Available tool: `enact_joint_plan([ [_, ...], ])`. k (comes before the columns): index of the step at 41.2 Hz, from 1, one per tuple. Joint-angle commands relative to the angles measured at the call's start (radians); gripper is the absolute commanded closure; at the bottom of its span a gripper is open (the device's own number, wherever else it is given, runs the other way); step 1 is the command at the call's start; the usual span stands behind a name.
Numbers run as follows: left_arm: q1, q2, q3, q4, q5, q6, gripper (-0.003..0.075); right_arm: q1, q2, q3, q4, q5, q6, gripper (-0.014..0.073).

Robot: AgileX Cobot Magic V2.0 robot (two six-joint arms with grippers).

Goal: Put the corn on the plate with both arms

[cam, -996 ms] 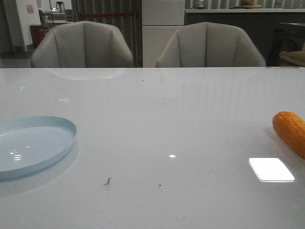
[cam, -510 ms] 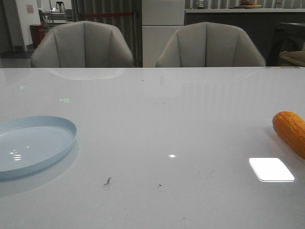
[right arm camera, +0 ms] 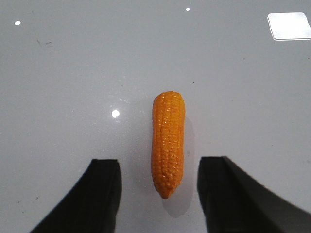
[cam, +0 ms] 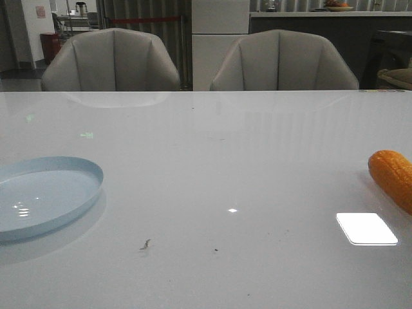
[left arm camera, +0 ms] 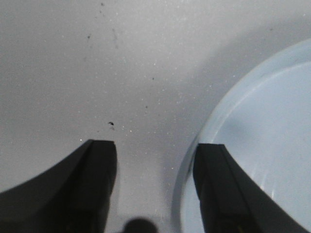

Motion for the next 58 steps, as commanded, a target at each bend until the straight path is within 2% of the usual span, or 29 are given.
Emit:
enact_joint_plan([
  [1,-0.004,-0.028,-0.029,-0.005,-0.026,-0.002,0.0389,-0.007,-0.005,-0.035,0.004,-0.068,-0.003,0.0126],
  [6,-0.004,-0.016,-0.029,-0.005,-0.026,-0.002,0.0424,-0.007,0.0,-0.035,0.004,-0.068,-0.003,0.0126],
  [16,-0.004,0.026,-0.029,-0.016,0.001,-0.002,0.0438,-0.007,0.004,-0.034,0.004,-0.068,-0.003,0.0126],
  [19,-0.004,0.028,-0.029,-0.016,0.004,-0.002,0.0501,-0.007,0.004,-0.034,0.004,-0.068,-0.003,0.0126],
  [22,-0.004,0.028,-0.029,-0.016,0.004,-0.002,0.0619,-0.007,0.004,-0.034,0.004,-0.067,-0.003,0.0126],
  [23,-0.004,0.028,-0.029,-0.016,0.004,-0.002,0.0633,-0.007,0.004,-0.034,0.004,-0.067,-0.003,0.0126],
  [25,-0.004,0.028,-0.029,-0.016,0.004,-0.002,0.061,-0.007,0.004,-0.034,0.004,-0.067,-0.003,0.0126],
  [30,-0.004,0.028,-0.049,-0.016,0.021,-0.002,0.0627,-0.007,0.004,-0.034,0.004,-0.067,-0.003,0.0126],
  [40,-0.004,0.011,-0.257,-0.027,0.218,0.03,0.0627,-0.007,0.004,-0.034,0.004,-0.067,-0.003,0.0126],
  [49,-0.036,0.011,-0.493,-0.212,0.376,0.184,0.0627,-0.007,0.004,-0.034,0.004,-0.067,-0.003,0.0126],
  [52,-0.07,0.011,-0.56,-0.295,0.398,0.201,0.0627,-0.007,0.004,-0.034,0.004,-0.067,-0.003,0.0126],
  [58,-0.157,0.011,-0.612,-0.367,0.399,0.201,0.0627,-0.007,0.004,-0.034,0.004,-0.067,-0.003,0.0126],
])
